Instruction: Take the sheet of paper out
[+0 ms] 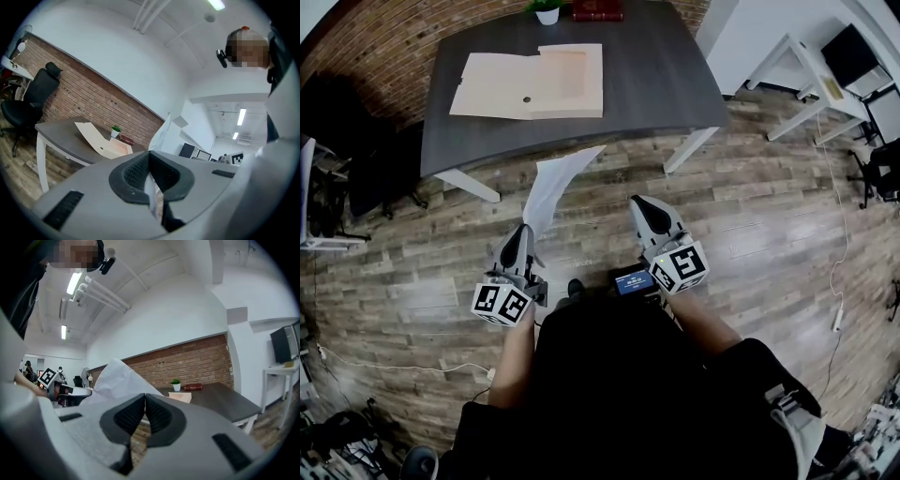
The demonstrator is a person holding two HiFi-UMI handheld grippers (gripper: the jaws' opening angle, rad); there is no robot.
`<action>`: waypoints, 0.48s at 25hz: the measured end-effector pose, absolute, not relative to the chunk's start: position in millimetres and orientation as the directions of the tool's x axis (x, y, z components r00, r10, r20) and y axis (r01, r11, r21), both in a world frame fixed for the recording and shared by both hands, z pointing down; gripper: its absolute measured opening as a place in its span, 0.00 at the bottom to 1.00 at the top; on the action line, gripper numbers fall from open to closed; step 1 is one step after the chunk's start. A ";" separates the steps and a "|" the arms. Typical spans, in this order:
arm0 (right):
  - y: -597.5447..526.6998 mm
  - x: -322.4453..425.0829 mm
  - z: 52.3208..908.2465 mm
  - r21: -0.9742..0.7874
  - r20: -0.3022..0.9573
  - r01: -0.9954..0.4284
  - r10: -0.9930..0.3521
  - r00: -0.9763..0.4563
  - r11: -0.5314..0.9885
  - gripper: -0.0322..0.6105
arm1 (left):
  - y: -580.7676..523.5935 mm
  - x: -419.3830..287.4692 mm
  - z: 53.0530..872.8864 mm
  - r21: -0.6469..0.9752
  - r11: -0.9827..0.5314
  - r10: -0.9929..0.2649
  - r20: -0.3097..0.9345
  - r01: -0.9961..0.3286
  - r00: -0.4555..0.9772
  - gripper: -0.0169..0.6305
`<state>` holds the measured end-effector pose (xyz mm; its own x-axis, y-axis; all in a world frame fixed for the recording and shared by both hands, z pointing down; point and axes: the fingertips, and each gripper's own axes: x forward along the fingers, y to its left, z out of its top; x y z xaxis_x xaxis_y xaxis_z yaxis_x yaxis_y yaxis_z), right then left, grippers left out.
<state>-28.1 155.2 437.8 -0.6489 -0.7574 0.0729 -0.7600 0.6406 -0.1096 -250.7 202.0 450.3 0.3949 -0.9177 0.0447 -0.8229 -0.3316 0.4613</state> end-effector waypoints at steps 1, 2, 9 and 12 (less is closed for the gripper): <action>155.0 -28.4 437.4 -0.107 0.074 -0.759 -0.756 -0.650 0.642 0.06 | 202.0 -250.2 450.2 0.463 -0.335 -0.916 0.043 -0.821 0.399 0.02; 154.7 -28.3 437.2 -0.105 0.075 -0.759 -0.756 -0.651 0.643 0.06 | 201.9 -249.5 450.0 0.464 -0.338 -0.915 0.041 -0.819 0.401 0.02; 153.0 -23.9 439.3 -0.100 0.086 -0.762 -0.757 -0.647 0.640 0.06 | 198.3 -246.4 446.6 0.470 -0.349 -0.911 0.032 -0.811 0.411 0.02; 150.2 -20.8 439.0 -0.097 0.092 -0.762 -0.757 -0.647 0.640 0.06 | 194.4 -243.8 443.7 0.476 -0.348 -0.911 0.033 -0.808 0.412 0.02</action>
